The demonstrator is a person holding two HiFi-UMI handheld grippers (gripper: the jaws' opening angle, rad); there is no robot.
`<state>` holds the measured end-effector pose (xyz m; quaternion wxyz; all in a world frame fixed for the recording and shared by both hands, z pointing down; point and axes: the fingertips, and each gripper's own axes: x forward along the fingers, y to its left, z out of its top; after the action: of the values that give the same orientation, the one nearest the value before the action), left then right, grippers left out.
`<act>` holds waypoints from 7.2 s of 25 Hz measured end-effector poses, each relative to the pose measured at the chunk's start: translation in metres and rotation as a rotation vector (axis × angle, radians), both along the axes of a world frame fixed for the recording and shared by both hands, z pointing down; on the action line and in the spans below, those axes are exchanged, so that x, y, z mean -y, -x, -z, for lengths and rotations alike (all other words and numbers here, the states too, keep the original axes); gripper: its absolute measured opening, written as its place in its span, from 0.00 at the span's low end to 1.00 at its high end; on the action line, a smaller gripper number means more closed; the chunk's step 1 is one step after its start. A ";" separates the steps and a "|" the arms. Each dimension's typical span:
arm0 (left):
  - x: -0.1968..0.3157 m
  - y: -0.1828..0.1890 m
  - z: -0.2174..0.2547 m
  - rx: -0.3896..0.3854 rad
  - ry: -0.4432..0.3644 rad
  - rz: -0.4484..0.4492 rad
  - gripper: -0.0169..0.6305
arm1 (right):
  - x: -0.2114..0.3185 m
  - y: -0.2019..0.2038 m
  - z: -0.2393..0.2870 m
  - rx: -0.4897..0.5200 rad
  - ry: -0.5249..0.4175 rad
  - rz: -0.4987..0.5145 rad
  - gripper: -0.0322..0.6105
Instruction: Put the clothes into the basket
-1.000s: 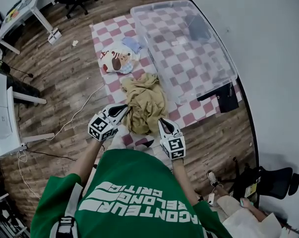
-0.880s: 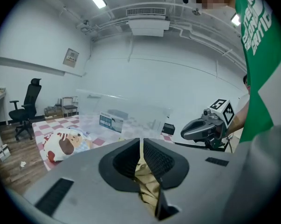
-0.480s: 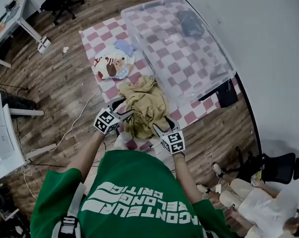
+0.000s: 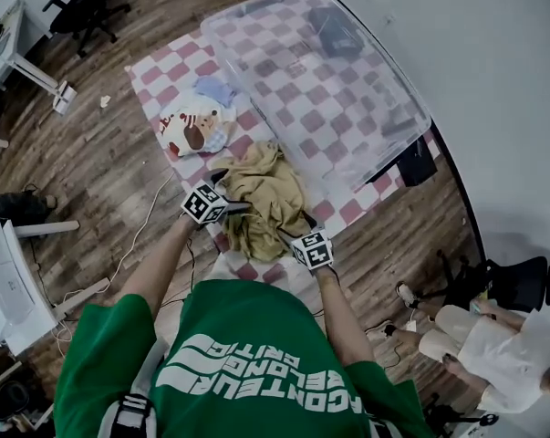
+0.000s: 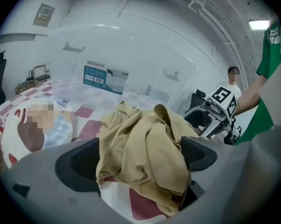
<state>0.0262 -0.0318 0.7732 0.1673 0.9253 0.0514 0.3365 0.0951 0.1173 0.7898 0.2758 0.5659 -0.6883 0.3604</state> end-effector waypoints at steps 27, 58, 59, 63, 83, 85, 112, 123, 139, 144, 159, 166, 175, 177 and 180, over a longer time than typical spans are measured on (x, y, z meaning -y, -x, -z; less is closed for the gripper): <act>-0.041 -0.030 -0.028 0.020 0.285 -0.028 0.67 | 0.026 0.008 -0.040 -0.022 0.148 0.005 0.44; -0.029 0.020 0.096 -0.202 0.157 0.114 0.52 | 0.073 0.046 0.074 -0.054 -0.166 0.105 0.31; -0.026 0.023 0.102 -0.210 0.146 0.126 0.52 | 0.077 0.048 0.080 -0.056 -0.180 0.116 0.31; -0.018 0.038 0.129 -0.258 0.121 0.174 0.51 | 0.090 0.061 0.107 -0.065 -0.235 0.151 0.31; 0.077 0.087 0.328 -0.505 -0.176 0.340 0.50 | 0.208 0.095 0.313 -0.167 -0.615 0.286 0.29; 0.086 0.088 0.349 -0.527 -0.210 0.340 0.50 | 0.219 0.095 0.333 -0.183 -0.650 0.293 0.29; 0.125 0.017 0.482 -0.756 -0.295 0.084 0.49 | 0.251 0.025 0.472 -0.424 -0.813 0.094 0.29; 0.074 -0.113 0.494 -0.772 -0.254 -0.036 0.48 | 0.193 -0.103 0.484 -0.480 -0.805 -0.028 0.29; 0.055 -0.217 0.457 -0.710 -0.167 -0.187 0.48 | 0.165 -0.199 0.444 -0.487 -0.721 -0.187 0.29; 0.064 -0.242 0.424 -0.648 -0.138 -0.203 0.48 | 0.173 -0.222 0.408 -0.438 -0.670 -0.224 0.29; 0.131 -0.286 0.293 -0.414 0.005 -0.177 0.48 | 0.237 -0.261 0.273 -0.232 -0.447 -0.246 0.29; 0.156 -0.310 0.231 -0.276 0.057 -0.174 0.48 | 0.260 -0.280 0.207 -0.139 -0.336 -0.293 0.28; 0.171 -0.325 0.159 -0.090 0.110 -0.194 0.48 | 0.271 -0.288 0.132 -0.052 -0.184 -0.324 0.28; 0.172 -0.326 0.145 -0.055 0.115 -0.196 0.48 | 0.272 -0.288 0.117 -0.035 -0.150 -0.330 0.28; 0.171 -0.328 0.126 -0.008 0.131 -0.199 0.48 | 0.271 -0.287 0.096 -0.018 -0.106 -0.336 0.28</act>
<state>0.3541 -0.2028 0.6476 0.1929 0.9040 0.1655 0.3436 0.3820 -0.1539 0.6942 0.1876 0.6900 -0.5996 0.3595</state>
